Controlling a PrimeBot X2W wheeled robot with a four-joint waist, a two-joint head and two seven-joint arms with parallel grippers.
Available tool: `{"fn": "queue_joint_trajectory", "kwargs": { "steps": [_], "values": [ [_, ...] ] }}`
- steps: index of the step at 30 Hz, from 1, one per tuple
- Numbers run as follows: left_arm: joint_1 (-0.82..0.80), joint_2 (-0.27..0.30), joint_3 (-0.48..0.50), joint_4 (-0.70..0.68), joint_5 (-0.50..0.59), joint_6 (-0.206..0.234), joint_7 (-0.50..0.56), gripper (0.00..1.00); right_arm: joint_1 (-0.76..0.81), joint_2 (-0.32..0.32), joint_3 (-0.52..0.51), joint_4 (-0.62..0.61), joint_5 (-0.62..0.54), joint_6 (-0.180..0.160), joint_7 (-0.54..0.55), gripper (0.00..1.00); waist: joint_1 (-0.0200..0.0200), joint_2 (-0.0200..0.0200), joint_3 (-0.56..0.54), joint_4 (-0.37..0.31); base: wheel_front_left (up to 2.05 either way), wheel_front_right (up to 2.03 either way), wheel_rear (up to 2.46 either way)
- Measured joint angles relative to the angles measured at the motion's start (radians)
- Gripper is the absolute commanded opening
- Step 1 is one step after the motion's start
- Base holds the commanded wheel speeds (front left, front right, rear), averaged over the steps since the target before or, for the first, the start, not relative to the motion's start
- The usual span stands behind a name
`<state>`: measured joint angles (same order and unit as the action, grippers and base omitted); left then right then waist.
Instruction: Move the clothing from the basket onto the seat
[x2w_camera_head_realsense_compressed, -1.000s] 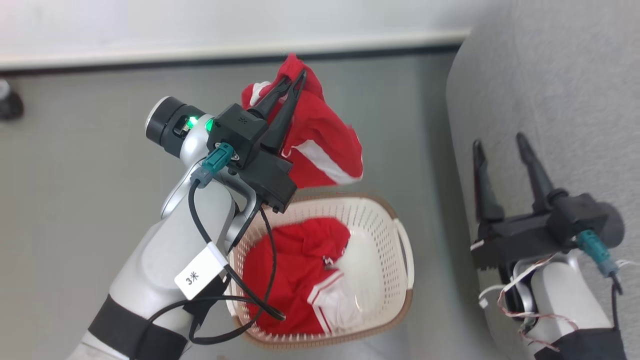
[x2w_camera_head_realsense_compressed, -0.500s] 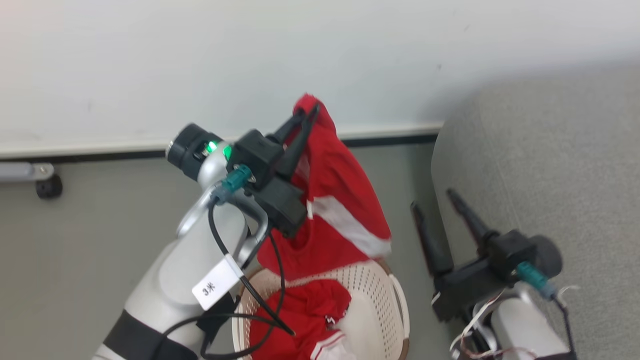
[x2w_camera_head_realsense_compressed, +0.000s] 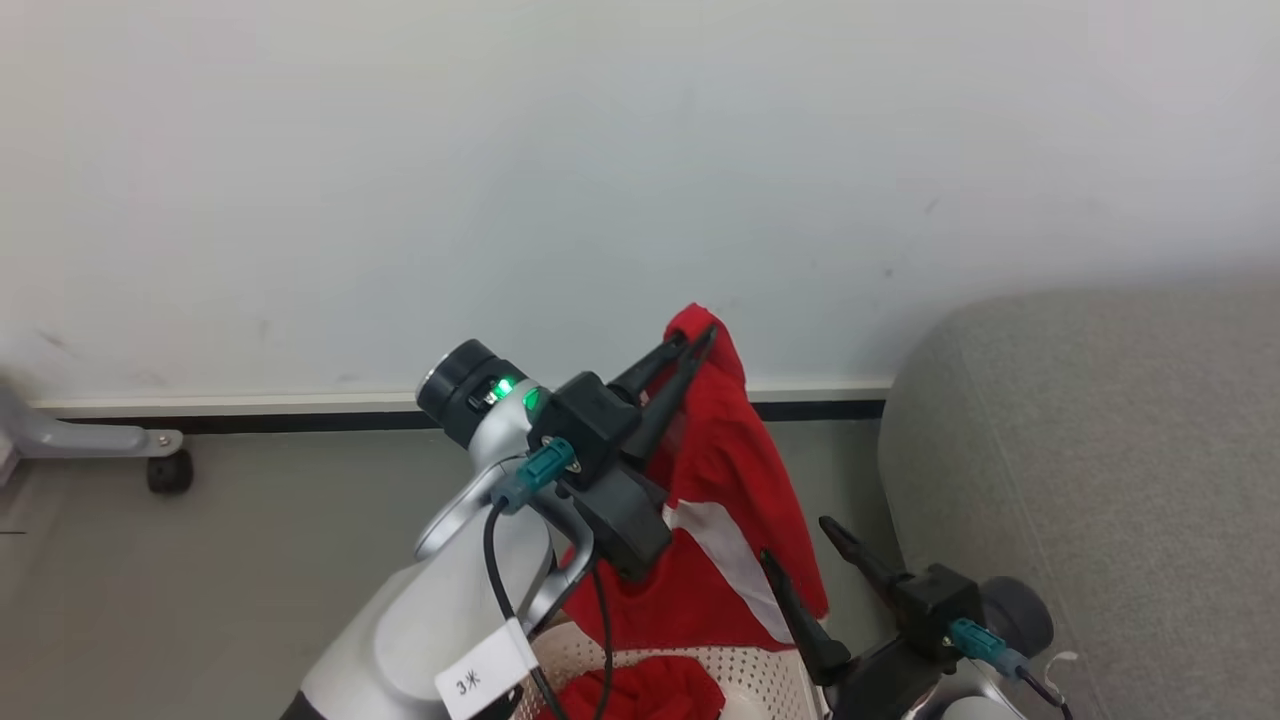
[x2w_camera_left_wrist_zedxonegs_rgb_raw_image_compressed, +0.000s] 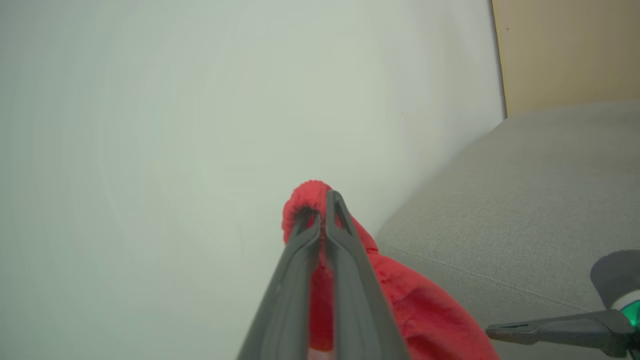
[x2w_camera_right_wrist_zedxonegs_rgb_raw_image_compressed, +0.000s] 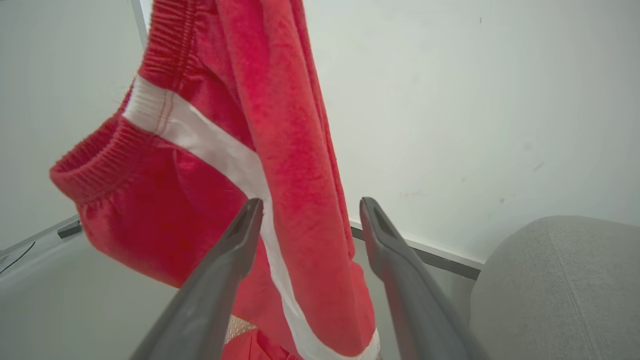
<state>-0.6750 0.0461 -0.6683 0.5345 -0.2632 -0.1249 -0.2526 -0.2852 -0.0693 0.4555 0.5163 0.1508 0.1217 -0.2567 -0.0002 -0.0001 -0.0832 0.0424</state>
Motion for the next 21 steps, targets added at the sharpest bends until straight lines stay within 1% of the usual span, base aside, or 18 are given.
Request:
{"fn": "queue_joint_trajectory", "kwargs": {
  "steps": [4,8,10,12,13,17,20,21],
  "values": [
    [0.021,0.000,-0.018,-0.036,-0.002,0.000,0.000,0.00,-0.047,0.002,0.034,0.052,0.000,0.002,0.000,1.00,0.0001,0.0000,-0.018,0.026,0.00,0.00,0.00],
    [0.030,0.001,-0.023,-0.061,-0.026,-0.005,0.000,0.00,-0.105,0.004,0.085,0.095,0.022,0.002,0.000,1.00,0.0002,0.0001,-0.029,0.042,0.00,0.00,0.00],
    [0.032,0.001,-0.025,-0.068,-0.026,-0.006,0.000,0.00,-0.117,0.005,0.110,0.106,0.039,0.003,0.000,0.46,0.0002,0.0001,-0.031,0.047,0.00,0.00,0.00],
    [0.042,0.001,-0.025,-0.071,-0.029,-0.006,0.000,0.00,-0.118,0.005,0.127,0.112,0.053,0.003,0.000,0.04,0.0002,0.0001,-0.030,0.049,0.00,0.00,0.00],
    [0.049,0.002,-0.025,-0.072,-0.031,-0.006,0.000,0.00,-0.118,0.005,0.133,0.112,0.062,0.003,0.000,0.00,0.0002,0.0001,-0.030,0.049,0.00,0.00,0.00],
    [0.077,0.024,-0.013,-0.086,-0.036,-0.006,0.000,0.00,-0.125,0.006,0.152,0.120,0.093,0.003,0.000,0.00,0.0002,0.0002,-0.026,0.041,0.00,0.00,0.00],
    [0.097,0.040,0.006,-0.088,-0.045,0.003,0.000,0.00,-0.141,0.002,0.151,0.120,0.109,0.003,0.000,0.00,0.0002,0.0002,-0.024,0.029,0.00,0.00,0.00],
    [0.105,0.043,0.012,-0.088,-0.047,0.007,0.000,0.07,-0.144,-0.002,0.149,0.119,0.116,0.003,0.000,0.00,0.0002,0.0002,-0.022,0.024,0.00,0.00,0.00]
  ]
}}
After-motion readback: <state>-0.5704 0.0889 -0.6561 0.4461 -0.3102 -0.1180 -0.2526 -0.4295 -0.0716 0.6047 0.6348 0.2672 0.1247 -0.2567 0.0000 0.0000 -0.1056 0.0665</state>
